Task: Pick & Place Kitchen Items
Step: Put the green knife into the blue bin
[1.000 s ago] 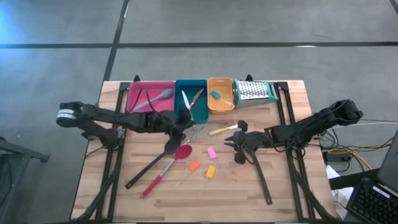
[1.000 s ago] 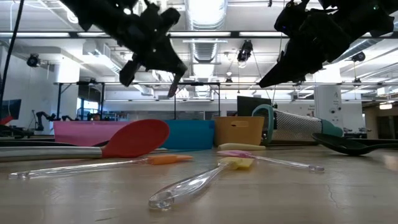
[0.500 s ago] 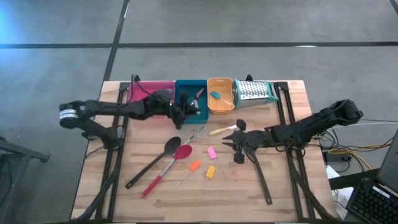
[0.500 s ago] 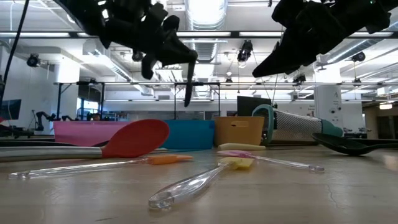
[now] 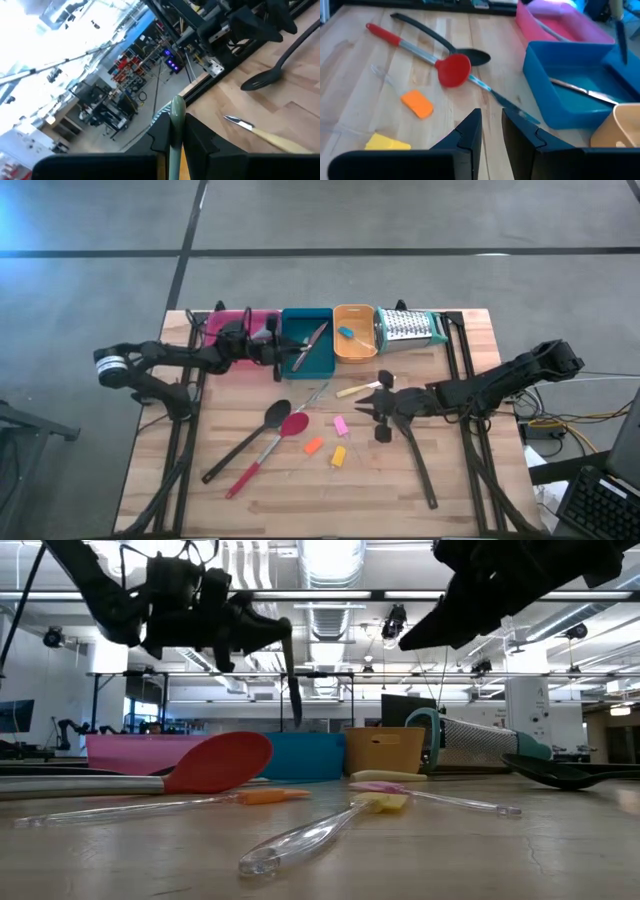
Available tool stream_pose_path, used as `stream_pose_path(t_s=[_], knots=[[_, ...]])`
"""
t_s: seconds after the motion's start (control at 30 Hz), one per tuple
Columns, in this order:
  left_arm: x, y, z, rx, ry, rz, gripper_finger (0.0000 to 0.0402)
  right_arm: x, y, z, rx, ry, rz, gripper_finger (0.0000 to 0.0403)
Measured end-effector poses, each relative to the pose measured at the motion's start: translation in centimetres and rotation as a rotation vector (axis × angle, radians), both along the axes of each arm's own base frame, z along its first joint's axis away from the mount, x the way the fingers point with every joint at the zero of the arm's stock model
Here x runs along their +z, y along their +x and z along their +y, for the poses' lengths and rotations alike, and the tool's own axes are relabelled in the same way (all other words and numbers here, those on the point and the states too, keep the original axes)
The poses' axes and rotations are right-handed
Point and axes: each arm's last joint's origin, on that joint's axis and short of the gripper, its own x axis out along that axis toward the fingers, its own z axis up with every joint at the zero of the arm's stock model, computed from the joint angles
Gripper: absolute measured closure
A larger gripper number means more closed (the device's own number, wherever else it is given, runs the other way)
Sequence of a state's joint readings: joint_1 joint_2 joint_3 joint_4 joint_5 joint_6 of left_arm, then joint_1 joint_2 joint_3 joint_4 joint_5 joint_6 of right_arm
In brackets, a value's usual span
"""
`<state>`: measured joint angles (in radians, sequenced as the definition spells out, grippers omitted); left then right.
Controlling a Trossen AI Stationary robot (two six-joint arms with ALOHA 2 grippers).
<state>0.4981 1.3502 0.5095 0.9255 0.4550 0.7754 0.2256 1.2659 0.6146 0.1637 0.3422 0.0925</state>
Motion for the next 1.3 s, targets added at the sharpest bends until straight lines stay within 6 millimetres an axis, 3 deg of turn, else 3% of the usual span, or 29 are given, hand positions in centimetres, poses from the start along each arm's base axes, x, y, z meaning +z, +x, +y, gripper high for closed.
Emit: stream_pose_path(t_s=[0.2,0.43,0.77,1.03,1.3], knots=[[-0.1,0.0,-0.1,-0.008,-0.057,0.001,0.0371,1.0,0.5,0.1,0.022,-0.028,-0.088,0.0326],[0.7,0.9,-1.2,-0.071,-0.159,-0.027,0.0371,2.8,1.1,-0.6,0.064,-0.229,-0.241,0.0314],[1.3,2.3,-5.7,-0.275,0.089,-0.045,0.0371,2.9,1.9,-2.8,0.043,-0.408,-0.255,0.0298],[3.3,3.3,-6.9,-0.318,0.026,-0.099,0.0371,2.2,4.7,-2.9,0.105,-0.576,-0.173,0.0278],[3.3,3.5,-7.3,-0.318,0.014,-0.078,0.0371,2.9,7.2,-2.9,0.055,-0.652,-0.154,0.0264]])
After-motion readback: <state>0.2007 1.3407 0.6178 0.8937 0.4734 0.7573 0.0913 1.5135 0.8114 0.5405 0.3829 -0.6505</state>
